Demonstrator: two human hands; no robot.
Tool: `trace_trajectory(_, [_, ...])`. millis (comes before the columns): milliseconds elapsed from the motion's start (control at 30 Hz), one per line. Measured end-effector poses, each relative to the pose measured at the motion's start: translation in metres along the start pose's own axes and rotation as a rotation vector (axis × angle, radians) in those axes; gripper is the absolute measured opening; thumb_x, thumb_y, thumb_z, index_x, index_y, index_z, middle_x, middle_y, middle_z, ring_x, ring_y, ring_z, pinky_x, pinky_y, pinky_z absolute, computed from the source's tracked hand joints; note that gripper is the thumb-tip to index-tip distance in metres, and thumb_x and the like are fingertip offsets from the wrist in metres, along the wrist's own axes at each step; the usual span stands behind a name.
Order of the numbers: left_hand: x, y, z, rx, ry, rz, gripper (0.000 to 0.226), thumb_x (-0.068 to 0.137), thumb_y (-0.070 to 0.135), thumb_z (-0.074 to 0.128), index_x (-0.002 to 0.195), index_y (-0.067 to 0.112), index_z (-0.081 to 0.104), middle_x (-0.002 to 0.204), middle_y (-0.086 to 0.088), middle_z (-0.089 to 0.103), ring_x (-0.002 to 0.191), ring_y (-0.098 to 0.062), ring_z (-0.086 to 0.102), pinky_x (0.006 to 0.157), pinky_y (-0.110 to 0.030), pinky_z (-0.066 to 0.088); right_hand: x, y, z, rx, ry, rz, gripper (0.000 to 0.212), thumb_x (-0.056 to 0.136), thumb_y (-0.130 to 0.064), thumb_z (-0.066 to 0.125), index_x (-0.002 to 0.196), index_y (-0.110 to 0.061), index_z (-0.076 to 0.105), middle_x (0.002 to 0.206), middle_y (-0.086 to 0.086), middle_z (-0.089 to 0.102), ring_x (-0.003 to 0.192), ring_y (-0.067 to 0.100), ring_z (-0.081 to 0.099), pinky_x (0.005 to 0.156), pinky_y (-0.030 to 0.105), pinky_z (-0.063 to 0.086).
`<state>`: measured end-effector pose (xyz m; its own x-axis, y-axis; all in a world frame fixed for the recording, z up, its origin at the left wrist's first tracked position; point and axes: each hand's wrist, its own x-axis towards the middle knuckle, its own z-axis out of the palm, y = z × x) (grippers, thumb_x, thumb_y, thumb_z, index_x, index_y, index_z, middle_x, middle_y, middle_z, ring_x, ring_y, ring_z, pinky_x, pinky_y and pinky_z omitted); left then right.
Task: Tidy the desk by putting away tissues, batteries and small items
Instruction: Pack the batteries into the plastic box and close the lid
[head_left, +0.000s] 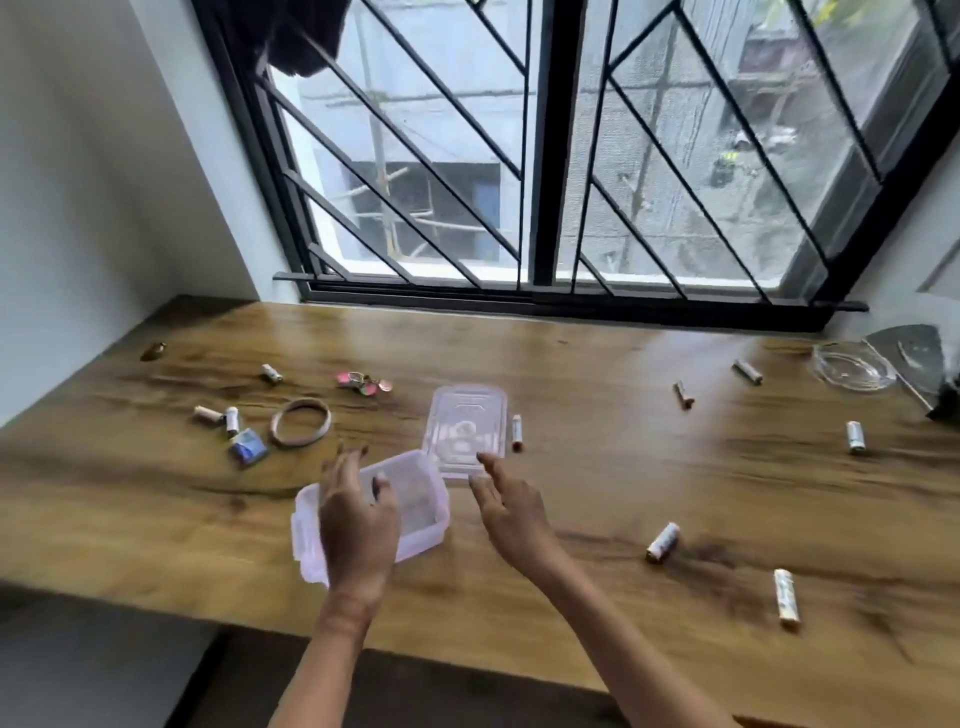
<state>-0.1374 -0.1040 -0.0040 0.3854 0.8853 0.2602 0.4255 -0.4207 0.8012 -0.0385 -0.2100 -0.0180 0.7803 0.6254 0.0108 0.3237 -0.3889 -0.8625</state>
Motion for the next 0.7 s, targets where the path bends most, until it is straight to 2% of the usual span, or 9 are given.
trace_trajectory(100, [-0.001, -0.022, -0.017, 0.048, 0.068, -0.147, 0.042, 0.084, 0.007, 0.049, 0.124, -0.004, 0.049, 0.126, -0.026, 0.053, 0.119, -0.040, 0.047, 0.102, -0.046, 0.037, -0.005, -0.003, 0.018, 0.015, -0.064, 0.036, 0.036, 0.096, -0.022, 0.043, 0.130, -0.012, 0.047, 0.128, 0.007, 0.056, 0.119, 0.021, 0.050, 0.095, 0.030, 0.040])
trace_trajectory(200, [-0.004, -0.026, -0.028, 0.007, 0.007, -0.313, 0.041, 0.088, 0.006, 0.042, 0.129, 0.001, 0.045, 0.126, -0.024, 0.053, 0.114, -0.040, 0.049, 0.093, -0.042, 0.041, -0.008, -0.006, 0.027, 0.013, -0.089, 0.012, 0.028, 0.096, -0.023, 0.042, 0.117, -0.011, 0.057, 0.115, 0.006, 0.063, 0.102, 0.013, 0.056, 0.075, 0.024, 0.039])
trace_trajectory(300, [-0.005, -0.025, -0.031, -0.047, -0.029, -0.344, 0.041, 0.088, 0.001, 0.039, 0.129, 0.003, 0.047, 0.126, -0.020, 0.054, 0.114, -0.038, 0.049, 0.090, -0.038, 0.040, -0.009, -0.008, 0.031, 0.007, -0.074, -0.010, 0.022, 0.095, -0.015, 0.044, 0.108, -0.011, 0.061, 0.103, 0.003, 0.065, 0.091, 0.012, 0.056, 0.063, 0.016, 0.037])
trace_trajectory(367, [-0.001, -0.022, -0.029, -0.062, -0.016, -0.333, 0.041, 0.088, 0.002, 0.040, 0.128, 0.004, 0.049, 0.124, -0.020, 0.056, 0.112, -0.038, 0.051, 0.091, -0.039, 0.042, -0.007, -0.008, 0.028, 0.013, -0.044, 0.000, 0.022, 0.094, -0.012, 0.046, 0.109, -0.010, 0.062, 0.103, 0.004, 0.066, 0.092, 0.016, 0.058, 0.066, 0.020, 0.039])
trace_trajectory(467, [0.006, -0.004, -0.022, -0.089, 0.002, -0.282, 0.043, 0.088, 0.003, 0.039, 0.130, 0.005, 0.048, 0.126, -0.019, 0.057, 0.114, -0.035, 0.051, 0.093, -0.038, 0.042, 0.000, -0.009, 0.010, 0.085, 0.016, 0.006, 0.023, 0.092, -0.012, 0.050, 0.111, -0.009, 0.063, 0.107, 0.007, 0.068, 0.097, 0.017, 0.059, 0.084, 0.034, 0.046])
trace_trajectory(600, [0.013, 0.037, 0.003, -0.159, -0.030, -0.182, 0.048, 0.086, 0.009, 0.037, 0.133, 0.007, 0.046, 0.132, -0.015, 0.054, 0.119, -0.032, 0.049, 0.093, -0.031, 0.039, 0.015, -0.005, -0.036, 0.117, 0.111, 0.006, 0.033, 0.092, -0.011, 0.051, 0.123, -0.006, 0.057, 0.110, -0.006, 0.061, 0.099, 0.007, 0.055, 0.088, 0.029, 0.043])
trace_trajectory(700, [0.014, 0.063, 0.039, -0.169, -0.116, -0.109, 0.050, 0.088, 0.005, 0.040, 0.138, 0.007, 0.040, 0.137, -0.015, 0.050, 0.125, -0.030, 0.046, 0.099, -0.031, 0.036, 0.020, 0.009, -0.076, 0.133, 0.200, 0.028, 0.034, 0.092, -0.011, 0.050, 0.126, -0.010, 0.055, 0.119, -0.002, 0.063, 0.107, 0.015, 0.059, 0.092, 0.032, 0.044])
